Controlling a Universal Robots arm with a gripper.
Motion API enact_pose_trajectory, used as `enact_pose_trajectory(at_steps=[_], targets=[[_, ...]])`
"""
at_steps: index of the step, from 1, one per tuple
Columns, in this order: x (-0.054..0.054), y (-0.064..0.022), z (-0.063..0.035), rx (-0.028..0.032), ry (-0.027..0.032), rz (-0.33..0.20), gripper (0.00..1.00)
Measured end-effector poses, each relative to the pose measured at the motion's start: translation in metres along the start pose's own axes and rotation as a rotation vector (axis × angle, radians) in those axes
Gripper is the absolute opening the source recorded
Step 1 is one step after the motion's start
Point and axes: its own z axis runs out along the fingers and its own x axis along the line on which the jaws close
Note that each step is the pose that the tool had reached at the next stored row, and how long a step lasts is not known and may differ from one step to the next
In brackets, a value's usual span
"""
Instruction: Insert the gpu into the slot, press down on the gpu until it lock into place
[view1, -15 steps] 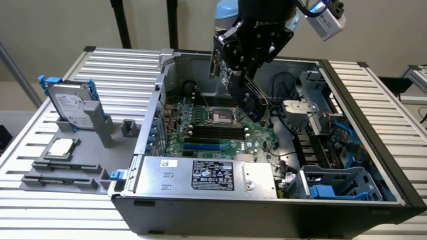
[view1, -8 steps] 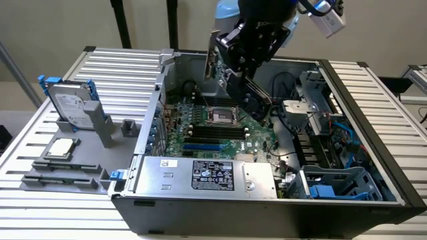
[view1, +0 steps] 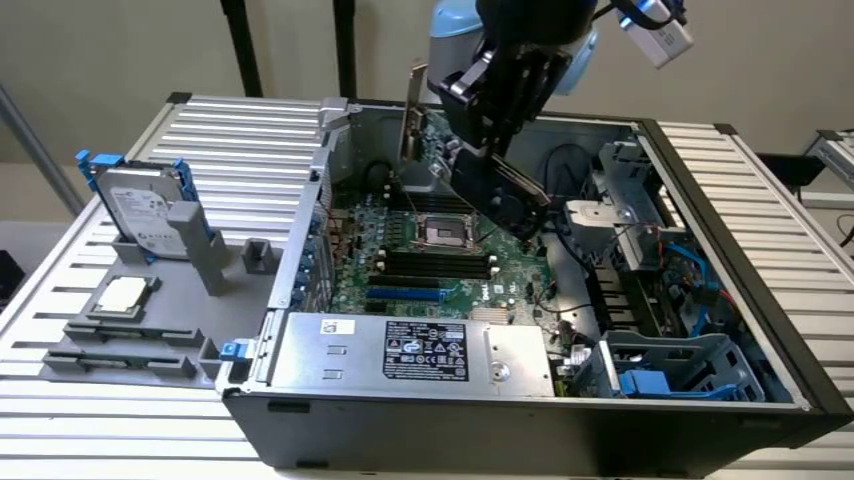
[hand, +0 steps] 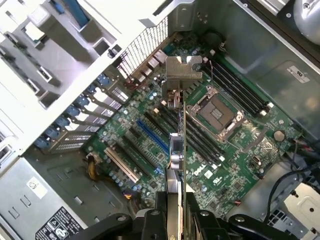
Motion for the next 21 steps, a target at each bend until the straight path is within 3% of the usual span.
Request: enact_pose_trajectory(at_steps=[14, 17, 21], targets=[[0.0, -0.0001, 0.0015, 0.0129, 0.0132, -0.254, 0.26], [0.0, -0.0001, 0.0033, 0.0101, 0.0105, -0.308, 0.26], [-0.0001, -0.0003, 0.0056, 0.0004, -0.0009, -0.376, 0.26]])
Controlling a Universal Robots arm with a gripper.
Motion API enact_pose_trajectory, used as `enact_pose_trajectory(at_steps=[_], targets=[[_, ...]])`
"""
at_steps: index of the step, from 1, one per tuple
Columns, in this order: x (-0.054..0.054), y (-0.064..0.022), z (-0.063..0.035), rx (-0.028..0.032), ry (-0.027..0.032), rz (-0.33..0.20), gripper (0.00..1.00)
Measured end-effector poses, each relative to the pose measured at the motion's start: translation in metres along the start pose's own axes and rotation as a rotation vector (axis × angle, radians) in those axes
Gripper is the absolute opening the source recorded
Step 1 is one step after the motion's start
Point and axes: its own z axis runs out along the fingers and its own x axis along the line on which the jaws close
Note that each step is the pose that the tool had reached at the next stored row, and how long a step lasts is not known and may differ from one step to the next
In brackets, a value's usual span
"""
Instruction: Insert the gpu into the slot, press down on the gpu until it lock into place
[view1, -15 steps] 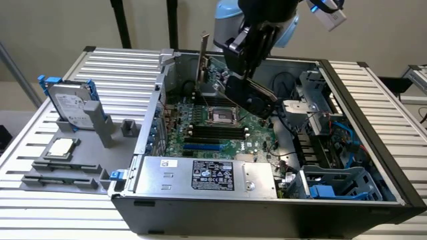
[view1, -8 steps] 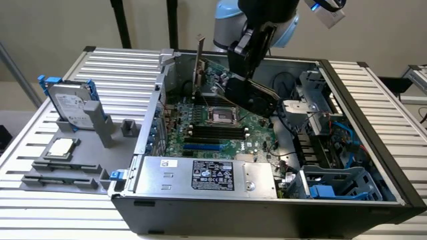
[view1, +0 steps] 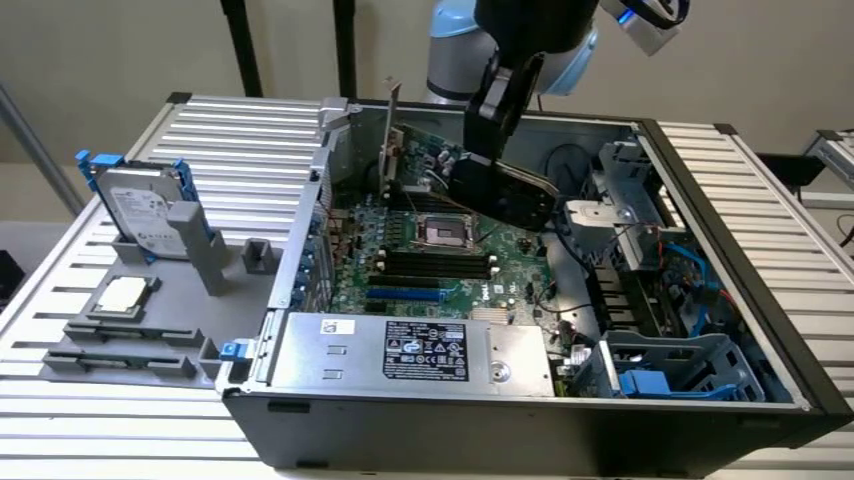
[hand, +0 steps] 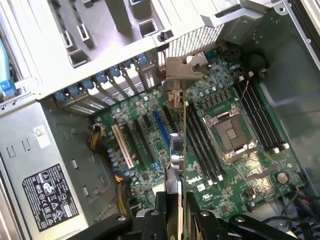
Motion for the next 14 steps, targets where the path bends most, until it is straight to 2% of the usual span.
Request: enact_pose_trajectory(at_steps=[6, 8, 9, 14], targets=[[0.0, -0.0001, 0.0029, -0.0154, -0.0288, -0.094, 0.26], [0.0, -0.0002, 0.004, -0.0196, -0.036, -0.126, 0.26], [0.0, -0.0002, 0.0048, -0.0205, -0.0367, -0.145, 0.26], [0.0, -0.0007, 0.0106, -0.0201, -0.0323, -0.229, 0.26]])
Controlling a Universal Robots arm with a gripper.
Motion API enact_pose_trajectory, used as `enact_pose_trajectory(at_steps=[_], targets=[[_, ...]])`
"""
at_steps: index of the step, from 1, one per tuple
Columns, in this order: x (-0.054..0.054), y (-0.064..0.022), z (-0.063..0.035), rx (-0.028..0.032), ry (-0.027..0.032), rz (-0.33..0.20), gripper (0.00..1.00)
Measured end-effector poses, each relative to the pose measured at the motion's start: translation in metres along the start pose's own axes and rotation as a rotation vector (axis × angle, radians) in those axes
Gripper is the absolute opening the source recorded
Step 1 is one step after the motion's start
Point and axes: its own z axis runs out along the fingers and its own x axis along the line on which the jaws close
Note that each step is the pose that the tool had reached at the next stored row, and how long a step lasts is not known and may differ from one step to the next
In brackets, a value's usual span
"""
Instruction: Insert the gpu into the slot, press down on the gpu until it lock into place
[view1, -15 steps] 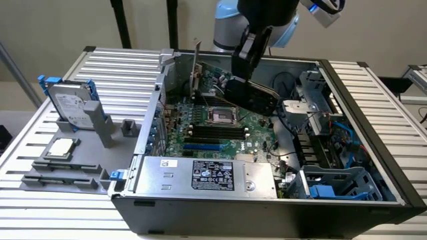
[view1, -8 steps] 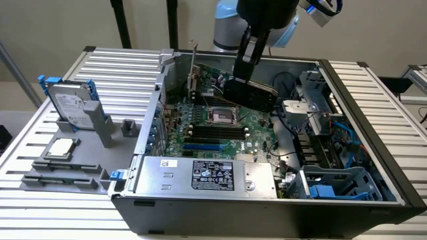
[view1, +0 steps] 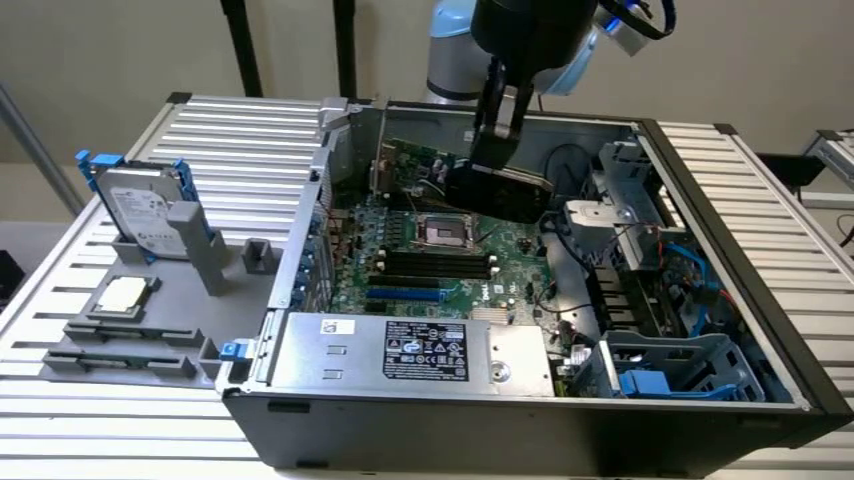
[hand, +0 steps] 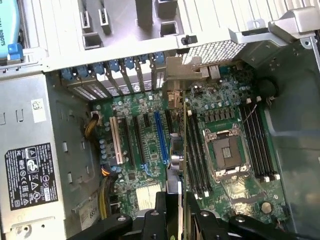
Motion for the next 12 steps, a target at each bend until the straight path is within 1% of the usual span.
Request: enact_pose_trajectory(at_steps=[3, 6, 10, 12], targets=[[0.0, -0.0003, 0.0042, -0.0023, 0.0023, -0.04, 0.26], [0.002, 0.0021, 0.0098, -0.0036, 0.0015, -0.059, 0.26], [0.005, 0.014, 0.0181, -0.0023, 0.0017, -0.064, 0.26], [0.006, 0.0184, 0.0219, -0.0008, 0.0018, -0.068, 0.26]])
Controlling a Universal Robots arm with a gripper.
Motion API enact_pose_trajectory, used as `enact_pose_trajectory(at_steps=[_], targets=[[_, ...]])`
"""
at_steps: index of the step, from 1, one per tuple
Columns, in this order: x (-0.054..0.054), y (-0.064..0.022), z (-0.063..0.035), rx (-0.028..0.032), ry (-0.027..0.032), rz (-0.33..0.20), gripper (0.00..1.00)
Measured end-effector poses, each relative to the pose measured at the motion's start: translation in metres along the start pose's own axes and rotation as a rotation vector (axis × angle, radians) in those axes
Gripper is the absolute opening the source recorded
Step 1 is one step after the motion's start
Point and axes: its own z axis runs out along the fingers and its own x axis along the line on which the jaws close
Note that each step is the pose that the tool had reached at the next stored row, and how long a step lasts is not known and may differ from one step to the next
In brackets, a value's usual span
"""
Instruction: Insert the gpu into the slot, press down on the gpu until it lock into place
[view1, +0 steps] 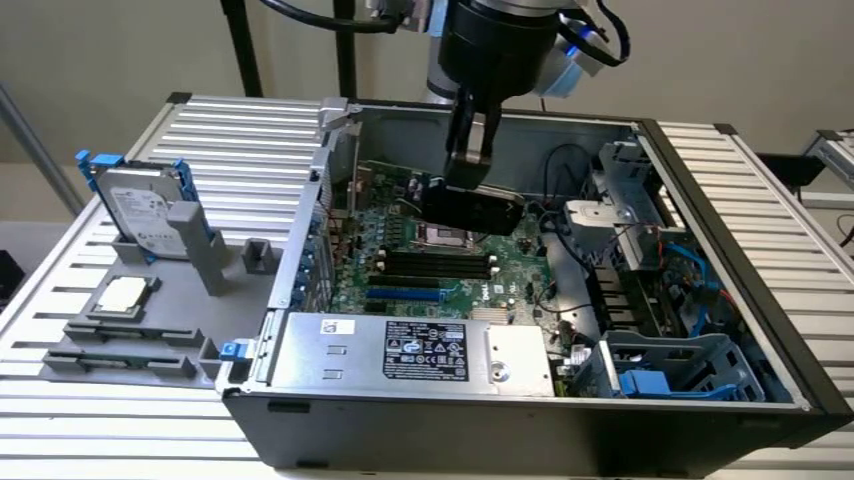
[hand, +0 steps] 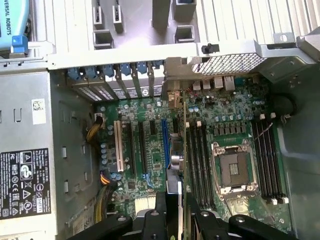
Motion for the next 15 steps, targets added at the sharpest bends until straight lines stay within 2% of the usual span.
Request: enact_pose_trajectory(at_steps=[4, 9, 15], targets=[[0.002, 0.0067, 0.0067, 0.0054, 0.0002, -0.01, 0.26], [0.003, 0.0122, 0.0137, 0.0193, 0.0001, -0.031, 0.26], [0.006, 0.019, 0.0234, 0.0311, -0.0004, -0.055, 0.26]])
